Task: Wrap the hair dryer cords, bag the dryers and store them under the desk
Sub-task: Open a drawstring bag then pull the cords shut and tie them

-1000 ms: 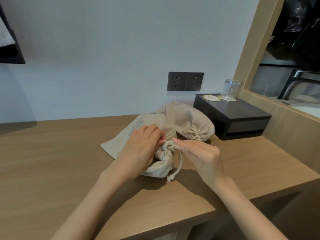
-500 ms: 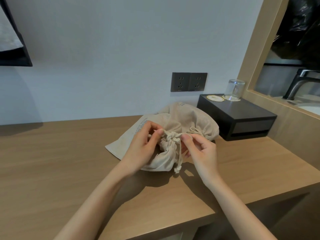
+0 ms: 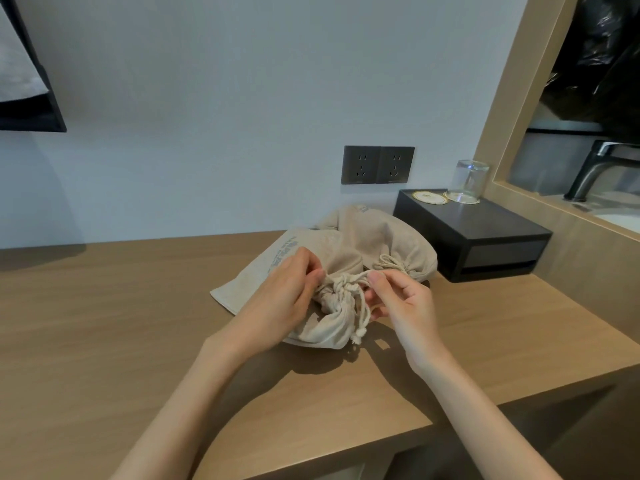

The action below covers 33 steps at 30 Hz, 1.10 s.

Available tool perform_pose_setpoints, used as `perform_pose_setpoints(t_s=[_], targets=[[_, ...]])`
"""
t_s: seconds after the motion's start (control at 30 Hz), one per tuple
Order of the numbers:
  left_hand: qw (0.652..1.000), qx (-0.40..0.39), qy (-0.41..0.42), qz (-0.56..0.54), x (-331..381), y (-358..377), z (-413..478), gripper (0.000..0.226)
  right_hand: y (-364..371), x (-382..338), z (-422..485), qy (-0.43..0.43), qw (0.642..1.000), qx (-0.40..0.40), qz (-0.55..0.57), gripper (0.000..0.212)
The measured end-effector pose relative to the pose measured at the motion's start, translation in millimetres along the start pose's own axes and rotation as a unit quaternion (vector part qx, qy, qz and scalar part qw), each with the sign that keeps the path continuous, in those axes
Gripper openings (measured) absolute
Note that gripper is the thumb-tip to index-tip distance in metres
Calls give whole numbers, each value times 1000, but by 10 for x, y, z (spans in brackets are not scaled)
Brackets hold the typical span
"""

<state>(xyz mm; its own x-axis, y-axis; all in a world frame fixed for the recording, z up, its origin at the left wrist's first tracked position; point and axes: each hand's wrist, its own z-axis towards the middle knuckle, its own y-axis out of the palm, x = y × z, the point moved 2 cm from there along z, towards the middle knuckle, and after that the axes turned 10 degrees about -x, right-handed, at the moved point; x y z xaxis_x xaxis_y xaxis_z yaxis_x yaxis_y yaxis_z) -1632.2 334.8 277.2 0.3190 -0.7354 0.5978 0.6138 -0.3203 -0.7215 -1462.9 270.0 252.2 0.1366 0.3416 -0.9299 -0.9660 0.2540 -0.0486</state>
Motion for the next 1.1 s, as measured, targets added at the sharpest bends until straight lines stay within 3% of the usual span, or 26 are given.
perform_pose_setpoints(t_s=[0.2, 0.3, 0.6, 0.7, 0.83, 0.93, 1.1], targets=[[1000, 9, 11, -22, 4, -8, 1, 5, 17, 21, -23, 11, 1000, -8, 13, 20], [999, 39, -3, -30, -17, -5, 4, 17, 23, 2, -37, 4, 1000, -16, 3, 23], [988, 131, -33, 72, -6, 108, 9, 17, 45, -106, -69, -9, 998, -64, -18, 30], [981, 93, -13, 170, -22, 132, 18, 8, 41, -113, -80, 3, 997, -73, 4, 27], [943, 70, 19, 324, -97, 137, 42, 11, 3, -100, -96, 38, 995, -89, 25, 26], [924, 61, 27, 376, -148, 155, 63, 11, -23, -64, -107, 74, 993, -81, 49, 30], [921, 53, 39, 385, -182, 132, 62, 17, -74, 22, -123, 123, 986, -74, 87, 23]])
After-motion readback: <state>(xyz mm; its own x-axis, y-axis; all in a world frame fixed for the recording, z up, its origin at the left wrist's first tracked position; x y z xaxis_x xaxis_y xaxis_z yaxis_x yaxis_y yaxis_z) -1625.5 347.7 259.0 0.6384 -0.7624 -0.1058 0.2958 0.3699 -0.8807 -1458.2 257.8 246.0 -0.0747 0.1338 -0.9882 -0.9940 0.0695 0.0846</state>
